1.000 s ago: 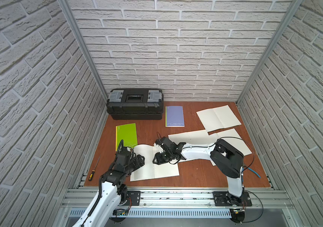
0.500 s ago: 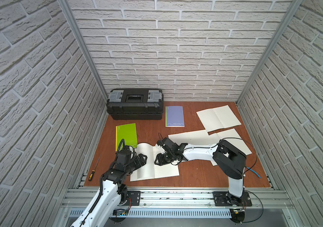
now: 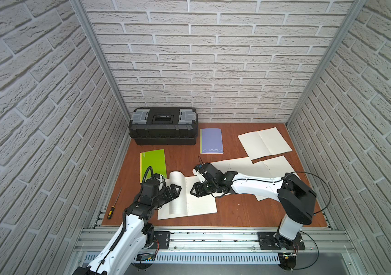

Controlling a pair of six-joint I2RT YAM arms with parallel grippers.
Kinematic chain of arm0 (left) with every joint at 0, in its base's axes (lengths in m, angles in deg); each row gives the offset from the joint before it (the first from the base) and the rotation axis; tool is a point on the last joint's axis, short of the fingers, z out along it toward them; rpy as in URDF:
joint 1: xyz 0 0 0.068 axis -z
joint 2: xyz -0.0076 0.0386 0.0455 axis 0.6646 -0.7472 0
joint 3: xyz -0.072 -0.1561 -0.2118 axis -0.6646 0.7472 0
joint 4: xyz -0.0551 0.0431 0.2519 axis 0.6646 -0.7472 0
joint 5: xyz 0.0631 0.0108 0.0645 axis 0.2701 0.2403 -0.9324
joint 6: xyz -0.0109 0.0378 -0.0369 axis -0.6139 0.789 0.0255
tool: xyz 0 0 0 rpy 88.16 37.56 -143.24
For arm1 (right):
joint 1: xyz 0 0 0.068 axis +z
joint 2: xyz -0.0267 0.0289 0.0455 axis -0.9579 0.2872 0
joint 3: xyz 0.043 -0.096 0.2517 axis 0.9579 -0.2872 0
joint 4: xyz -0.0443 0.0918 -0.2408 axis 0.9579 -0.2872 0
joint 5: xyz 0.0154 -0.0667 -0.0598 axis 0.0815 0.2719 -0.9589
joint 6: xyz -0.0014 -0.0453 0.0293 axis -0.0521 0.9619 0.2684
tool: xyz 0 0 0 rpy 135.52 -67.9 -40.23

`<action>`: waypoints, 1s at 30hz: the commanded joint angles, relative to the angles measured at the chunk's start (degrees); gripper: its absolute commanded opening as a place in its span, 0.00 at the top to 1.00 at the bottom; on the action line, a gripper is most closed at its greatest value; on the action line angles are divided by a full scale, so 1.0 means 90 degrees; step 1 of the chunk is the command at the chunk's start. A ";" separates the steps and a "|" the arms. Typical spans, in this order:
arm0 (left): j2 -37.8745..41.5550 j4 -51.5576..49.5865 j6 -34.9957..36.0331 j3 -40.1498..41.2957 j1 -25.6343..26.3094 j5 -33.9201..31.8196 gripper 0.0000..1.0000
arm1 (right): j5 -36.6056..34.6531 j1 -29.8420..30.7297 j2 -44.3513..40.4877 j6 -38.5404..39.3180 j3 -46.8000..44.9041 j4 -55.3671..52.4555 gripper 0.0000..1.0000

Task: Close the notebook
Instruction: Close the notebook at the center of the board.

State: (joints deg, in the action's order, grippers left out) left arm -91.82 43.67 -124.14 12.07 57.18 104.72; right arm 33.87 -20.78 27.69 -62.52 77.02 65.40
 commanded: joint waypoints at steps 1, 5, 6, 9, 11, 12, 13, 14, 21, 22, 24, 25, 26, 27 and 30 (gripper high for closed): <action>-0.0114 0.0637 0.0119 -0.0264 0.0086 0.0273 0.15 | -0.0259 -0.0184 -0.0308 0.0133 -0.0182 -0.0228 0.63; -0.0297 0.0719 0.0194 -0.0429 0.0278 0.0315 0.15 | -0.0325 -0.0343 -0.0503 0.0141 -0.0329 -0.0267 0.62; -0.0297 0.0752 0.0207 -0.0467 0.0335 0.0321 0.15 | -0.0346 -0.0366 -0.0542 0.0145 -0.0359 -0.0284 0.62; -0.0570 0.0779 0.0243 -0.0588 0.0495 0.0326 0.15 | -0.0405 -0.0445 -0.0645 0.0180 -0.0391 -0.0359 0.62; -0.0687 0.0796 0.0267 -0.0658 0.0597 0.0350 0.15 | -0.0443 -0.0485 -0.0710 0.0193 -0.0411 -0.0406 0.62; -0.0757 0.0827 0.0285 -0.0685 0.0649 0.0387 0.15 | -0.0456 -0.0509 -0.0748 0.0192 -0.0437 -0.0415 0.62; -0.0815 0.0854 0.0298 -0.0721 0.0693 0.0416 0.15 | -0.0468 -0.0531 -0.0790 0.0191 -0.0460 -0.0418 0.62; -0.0880 0.0916 0.0296 -0.0729 0.0762 0.0448 0.15 | -0.0475 -0.0557 -0.0835 0.0194 -0.0481 -0.0418 0.62; -0.1266 0.1384 0.0352 -0.0835 0.1103 0.0773 0.14 | -0.0561 -0.0699 -0.1076 0.0226 -0.0633 -0.0479 0.62; -0.1292 0.1461 0.0355 -0.0844 0.1140 0.0831 0.14 | -0.0573 -0.0709 -0.1109 0.0219 -0.0647 -0.0479 0.61; -0.1322 0.1570 0.0391 -0.0876 0.1248 0.0937 0.14 | -0.0584 -0.0744 -0.1160 0.0233 -0.0667 -0.0499 0.62; -0.1314 0.1634 0.0403 -0.0886 0.1303 0.0972 0.15 | -0.0594 -0.0756 -0.1182 0.0233 -0.0667 -0.0508 0.61; -0.1301 0.1662 0.0413 -0.0895 0.1359 0.0972 0.14 | -0.0609 -0.0767 -0.1206 0.0238 -0.0675 -0.0532 0.61; -0.1289 0.1699 0.0423 -0.0901 0.1388 0.0995 0.14 | -0.0620 -0.0772 -0.1239 0.0251 -0.0677 -0.0541 0.61; -0.1298 0.1770 0.0411 -0.0878 0.1418 0.1033 0.14 | -0.0644 -0.0805 -0.1330 0.0271 -0.0687 -0.0568 0.61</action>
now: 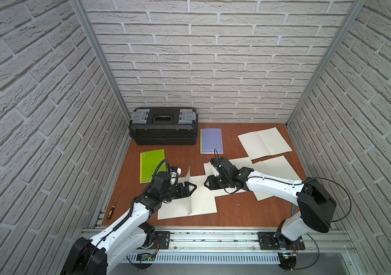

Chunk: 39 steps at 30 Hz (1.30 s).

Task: Close the notebook
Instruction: Close the notebook at the center of the board.

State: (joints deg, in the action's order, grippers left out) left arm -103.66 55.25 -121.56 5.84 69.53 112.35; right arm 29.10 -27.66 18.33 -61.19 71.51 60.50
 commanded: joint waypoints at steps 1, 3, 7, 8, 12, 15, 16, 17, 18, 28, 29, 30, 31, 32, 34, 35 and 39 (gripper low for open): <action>0.0011 0.0538 0.0103 -0.0170 0.0055 0.0219 0.14 | -0.0127 -0.0049 -0.0316 0.0126 -0.0075 -0.0042 0.61; -0.0006 0.0626 0.0088 -0.0145 0.0085 0.0265 0.14 | -0.0147 -0.0063 -0.0369 0.0143 -0.0083 -0.0075 0.61; 0.0074 0.0414 0.0146 -0.0157 0.0086 0.0033 0.14 | -0.0172 -0.0101 -0.0484 0.0161 -0.0085 -0.0115 0.61; 0.0108 0.0454 0.0137 -0.0138 0.0089 0.0058 0.14 | -0.0171 -0.0106 -0.0521 0.0170 -0.0085 -0.0111 0.61; 0.0060 0.0920 -0.0002 -0.0039 0.0088 0.0445 0.14 | -0.0192 -0.0135 -0.0616 0.0237 -0.0046 -0.0150 0.60; -0.0061 0.1460 -0.0149 0.0047 0.0142 0.0841 0.14 | -0.0191 -0.0144 -0.0658 0.0274 -0.0017 -0.0155 0.60; -0.0088 0.1564 -0.0170 0.0051 0.0168 0.0913 0.14 | -0.0195 -0.0143 -0.0663 0.0289 -0.0011 -0.0150 0.60; -0.0138 0.1621 -0.0184 0.0042 0.0201 0.0952 0.14 | -0.0188 -0.0147 -0.0663 0.0290 -0.0002 -0.0150 0.60; -0.0184 0.1649 -0.0183 0.0031 0.0229 0.0978 0.14 | -0.0186 -0.0143 -0.0664 0.0305 0.0012 -0.0156 0.60; 0.0432 -0.0021 0.0223 -0.0248 0.0232 -0.0605 0.14 | -0.0252 -0.0160 -0.0782 0.0438 0.0184 -0.0352 0.59; 0.0616 -0.0306 0.0215 -0.0262 0.0192 -0.0879 0.14 | -0.0203 -0.0160 -0.0743 0.0469 0.0221 -0.0360 0.59; 0.0782 -0.0535 0.0198 -0.0271 0.0148 -0.1106 0.14 | -0.0141 -0.0160 -0.0699 0.0497 0.0269 -0.0378 0.59; 0.0938 -0.0865 0.0151 -0.0290 0.0063 -0.1416 0.14 | -0.0073 -0.0160 -0.0627 0.0513 0.0319 -0.0364 0.59; 0.1173 -0.1177 0.0104 -0.0296 -0.0034 -0.1623 0.14 | 0.0032 -0.0150 -0.0547 0.0515 0.0358 -0.0318 0.59; 0.1410 -0.1755 -0.0063 -0.0277 -0.0302 -0.1960 0.14 | 0.0238 -0.0132 -0.0370 0.0496 0.0412 -0.0197 0.60; 0.1500 -0.2073 -0.0147 -0.0264 -0.0478 -0.2112 0.14 | 0.0308 -0.0108 -0.0252 0.0480 0.0446 -0.0122 0.60; 0.1697 -0.2574 -0.0280 -0.0030 -0.1103 -0.2107 0.14 | 0.0713 0.0010 0.0211 0.0358 0.0585 0.0280 0.60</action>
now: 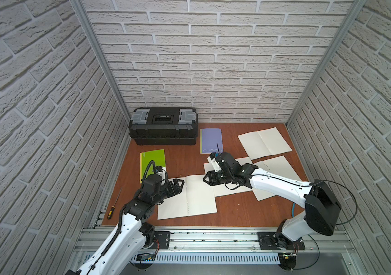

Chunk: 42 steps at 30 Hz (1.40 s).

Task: Close the notebook
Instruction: Close the notebook at the center of the board.

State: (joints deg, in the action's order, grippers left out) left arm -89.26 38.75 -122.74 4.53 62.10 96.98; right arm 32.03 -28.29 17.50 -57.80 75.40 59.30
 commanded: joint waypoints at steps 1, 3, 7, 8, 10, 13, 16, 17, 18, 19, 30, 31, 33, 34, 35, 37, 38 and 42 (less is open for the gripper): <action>0.0112 -0.0783 -0.0189 0.0186 -0.0410 -0.0360 0.14 | 0.0479 0.0145 0.0454 -0.0039 0.0242 0.0467 0.61; 0.0088 -0.0861 -0.0248 0.0262 -0.0629 -0.0346 0.14 | 0.0555 0.0296 0.0742 -0.0074 0.0425 0.0527 0.62; -0.0074 -0.0949 -0.0255 0.0313 -0.0894 -0.0365 0.14 | 0.0750 0.0604 0.1304 -0.0234 0.0767 0.0800 0.65; -0.0106 -0.0964 -0.0226 0.0313 -0.0931 -0.0355 0.14 | 0.0811 0.0676 0.1459 -0.0277 0.0857 0.0846 0.66; -0.0122 -0.1091 -0.0184 0.0285 -0.0998 -0.0425 0.14 | 0.0869 0.0792 0.1698 -0.0319 0.1023 0.0908 0.67; -0.0052 -0.1220 -0.0140 0.0293 -0.1137 -0.0444 0.14 | 0.0953 0.0913 0.1989 -0.0367 0.1204 0.0971 0.69; -0.0037 -0.1356 -0.0125 0.0322 -0.1241 -0.0468 0.14 | 0.1058 0.0971 0.2216 -0.0398 0.1332 0.0988 0.70; -0.0054 -0.1404 -0.0116 0.0328 -0.1278 -0.0489 0.14 | 0.1072 0.0983 0.2276 -0.0407 0.1357 0.0988 0.70; -0.0080 -0.1466 -0.0109 0.0331 -0.1301 -0.0519 0.14 | 0.1085 0.0992 0.2321 -0.0409 0.1362 0.0995 0.70; -0.0092 -0.1522 -0.0101 0.0333 -0.1315 -0.0552 0.14 | 0.1098 0.1003 0.2348 -0.0408 0.1368 0.1001 0.70; -0.0022 -0.1590 -0.0072 0.0410 -0.1354 -0.0639 0.14 | 0.1089 0.0997 0.2642 -0.0457 0.1387 0.1016 0.70; -0.0036 -0.1576 -0.0064 0.0430 -0.1354 -0.0639 0.14 | 0.1059 0.1002 0.2744 -0.0460 0.1378 0.1005 0.70; -0.0078 -0.1561 -0.0049 0.0440 -0.1359 -0.0632 0.14 | 0.1018 0.1002 0.2755 -0.0460 0.1363 0.0986 0.70; -0.0091 -0.1546 -0.0034 0.0448 -0.1354 -0.0620 0.14 | 0.1001 0.1004 0.2749 -0.0469 0.1358 0.0978 0.70; -0.0111 -0.1541 -0.0029 0.0445 -0.1354 -0.0624 0.14 | 0.0975 0.1004 0.2764 -0.0472 0.1349 0.0961 0.70; -0.0150 -0.1536 -0.0007 0.0455 -0.1351 -0.0638 0.14 | 0.0937 0.0995 0.2787 -0.0477 0.1338 0.0920 0.71; -0.0170 -0.1526 0.0007 0.0460 -0.1359 -0.0628 0.14 | 0.0907 0.0994 0.2789 -0.0489 0.1322 0.0897 0.71; -0.0223 -0.1511 0.0014 0.0483 -0.1363 -0.0660 0.14 | 0.0780 0.0970 0.2752 -0.0508 0.1182 0.0867 0.71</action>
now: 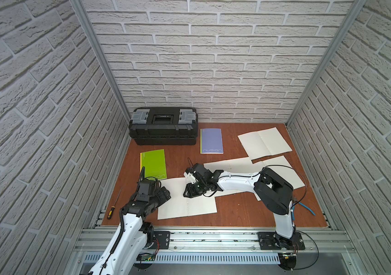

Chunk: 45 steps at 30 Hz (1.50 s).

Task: Close the notebook
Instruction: Close the notebook at the center of the board.

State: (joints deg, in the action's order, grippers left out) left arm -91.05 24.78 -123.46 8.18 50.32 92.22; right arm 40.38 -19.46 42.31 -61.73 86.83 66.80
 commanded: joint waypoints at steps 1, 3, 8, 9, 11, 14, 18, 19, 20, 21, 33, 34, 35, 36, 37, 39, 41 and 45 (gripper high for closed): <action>-0.0040 0.0054 0.0102 0.0092 -0.0055 -0.0122 0.14 | -0.0178 -0.0009 -0.0029 -0.0080 -0.0133 0.0032 0.71; -0.0080 0.0085 0.0104 0.0102 -0.0054 -0.0120 0.14 | -0.0213 -0.0026 -0.0073 -0.0088 -0.0230 0.0039 0.72; -0.0266 0.0168 0.0126 0.0088 -0.0050 -0.0081 0.14 | -0.0249 -0.0084 -0.0114 -0.0115 -0.0436 0.0079 0.72; -0.0298 0.0182 0.0136 0.0093 -0.0050 -0.0073 0.14 | -0.0253 -0.0090 -0.0115 -0.0121 -0.0464 0.0087 0.72; -0.0358 0.0209 0.0143 0.0078 -0.0051 -0.0075 0.14 | -0.0254 -0.0103 -0.0113 -0.0124 -0.0512 0.0100 0.72; -0.0381 0.0219 0.0158 0.0083 -0.0045 -0.0066 0.14 | -0.0281 -0.0123 -0.0114 -0.0118 -0.0575 0.0103 0.72; -0.0382 0.0256 0.0177 0.0079 -0.0045 -0.0030 0.14 | -0.0276 -0.0158 -0.0316 -0.0116 -0.0663 0.0119 0.72; -0.0557 0.0286 0.0190 0.0083 -0.0045 0.0002 0.14 | -0.0280 -0.0163 -0.0333 -0.0109 -0.0682 0.0127 0.72; -0.0591 0.0313 0.0206 0.0092 -0.0045 0.0040 0.14 | -0.0271 -0.0173 -0.0346 -0.0101 -0.0702 0.0142 0.72; -0.0620 0.0350 0.0228 0.0093 -0.0045 0.0086 0.14 | -0.0267 -0.0182 -0.0358 -0.0100 -0.0720 0.0139 0.72; -0.0697 0.0791 0.0348 0.0152 0.0120 0.0675 0.15 | -0.0202 -0.0209 -0.0368 -0.0108 -0.0766 0.0201 0.72; -0.0664 0.0837 0.0348 0.0161 0.0121 0.0757 0.15 | -0.0195 -0.0211 -0.0368 -0.0108 -0.0762 0.0203 0.72; -0.0623 0.0901 0.0338 0.0180 0.0122 0.0851 0.15 | -0.0181 -0.0202 -0.0368 -0.0117 -0.0771 0.0214 0.72; -0.0560 0.0946 0.0329 0.0190 0.0131 0.0929 0.15 | -0.0180 -0.0205 -0.0368 -0.0117 -0.0771 0.0222 0.72; -0.0479 0.0998 0.0310 0.0208 0.0131 0.1008 0.15 | -0.0175 -0.0211 -0.0368 -0.0118 -0.0771 0.0220 0.72; -0.0234 0.1083 0.0273 0.0244 0.0131 0.1184 0.15 | -0.0174 -0.0203 -0.0378 -0.0118 -0.0781 0.0240 0.72; -0.0028 0.1187 0.0223 0.0281 0.0126 0.1374 0.15 | -0.0164 -0.0203 -0.0378 -0.0126 -0.0791 0.0256 0.72; 0.0265 0.1451 0.0118 0.0347 0.0131 0.1728 0.14 | -0.0144 -0.0202 -0.0388 -0.0137 -0.0810 0.0298 0.72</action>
State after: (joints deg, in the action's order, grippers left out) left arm -90.02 33.31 -121.54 10.32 51.06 102.56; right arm 39.75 -21.08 40.10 -62.78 80.85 69.95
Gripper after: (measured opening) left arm 0.858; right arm 0.280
